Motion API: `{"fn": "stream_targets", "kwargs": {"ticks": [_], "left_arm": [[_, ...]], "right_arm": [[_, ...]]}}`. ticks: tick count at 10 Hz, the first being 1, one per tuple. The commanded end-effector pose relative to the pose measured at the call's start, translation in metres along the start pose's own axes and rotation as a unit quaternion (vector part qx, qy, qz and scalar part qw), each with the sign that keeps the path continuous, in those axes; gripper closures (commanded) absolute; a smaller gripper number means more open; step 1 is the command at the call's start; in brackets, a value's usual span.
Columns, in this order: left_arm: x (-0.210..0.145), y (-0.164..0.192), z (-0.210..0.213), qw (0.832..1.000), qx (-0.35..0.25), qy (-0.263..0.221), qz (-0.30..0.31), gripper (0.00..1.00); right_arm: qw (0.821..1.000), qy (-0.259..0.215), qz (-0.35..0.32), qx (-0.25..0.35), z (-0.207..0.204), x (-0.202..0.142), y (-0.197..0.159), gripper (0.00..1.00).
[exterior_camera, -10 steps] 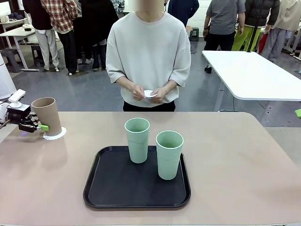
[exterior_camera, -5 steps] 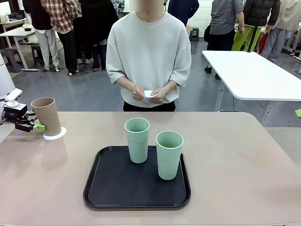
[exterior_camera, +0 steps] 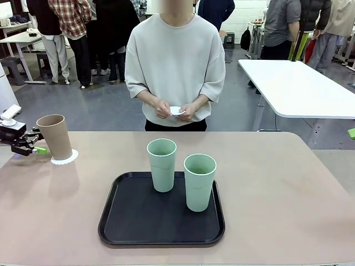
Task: Place coasters on the table and set cups on them.
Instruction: Pick up one Reusable plastic cup and place it on a coaster set by the human.
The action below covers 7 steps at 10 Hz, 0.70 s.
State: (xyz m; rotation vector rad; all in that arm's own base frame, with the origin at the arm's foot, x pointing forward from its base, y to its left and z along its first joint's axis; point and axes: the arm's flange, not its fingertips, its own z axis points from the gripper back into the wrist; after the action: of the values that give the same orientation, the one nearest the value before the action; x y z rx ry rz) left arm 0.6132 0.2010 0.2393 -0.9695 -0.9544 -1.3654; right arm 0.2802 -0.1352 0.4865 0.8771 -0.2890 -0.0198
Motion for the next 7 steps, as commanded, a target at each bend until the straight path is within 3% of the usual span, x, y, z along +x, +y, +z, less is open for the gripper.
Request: {"fn": "stream_targets", "kwargs": {"ticks": [1,3,5,7], "left_arm": [[0.024,-0.007,0.025,0.998,0.008,0.067,-0.005,0.00],[0.074,-0.036,0.052,0.981,0.054,0.183,-0.048,0.00],[0.150,-0.085,0.053,0.947,0.068,0.285,-0.129,0.00],[0.215,-0.127,0.023,0.924,0.073,0.326,-0.185,0.00]], "right_arm": [[1.000,0.000,0.000,0.008,0.000,0.000,-0.001,0.00],[1.000,0.000,0.000,0.008,0.000,0.000,-0.001,0.00],[1.000,0.000,0.000,0.008,0.000,0.000,-0.001,0.00],[1.000,0.000,0.000,0.008,0.000,0.000,-0.001,0.00]]}}
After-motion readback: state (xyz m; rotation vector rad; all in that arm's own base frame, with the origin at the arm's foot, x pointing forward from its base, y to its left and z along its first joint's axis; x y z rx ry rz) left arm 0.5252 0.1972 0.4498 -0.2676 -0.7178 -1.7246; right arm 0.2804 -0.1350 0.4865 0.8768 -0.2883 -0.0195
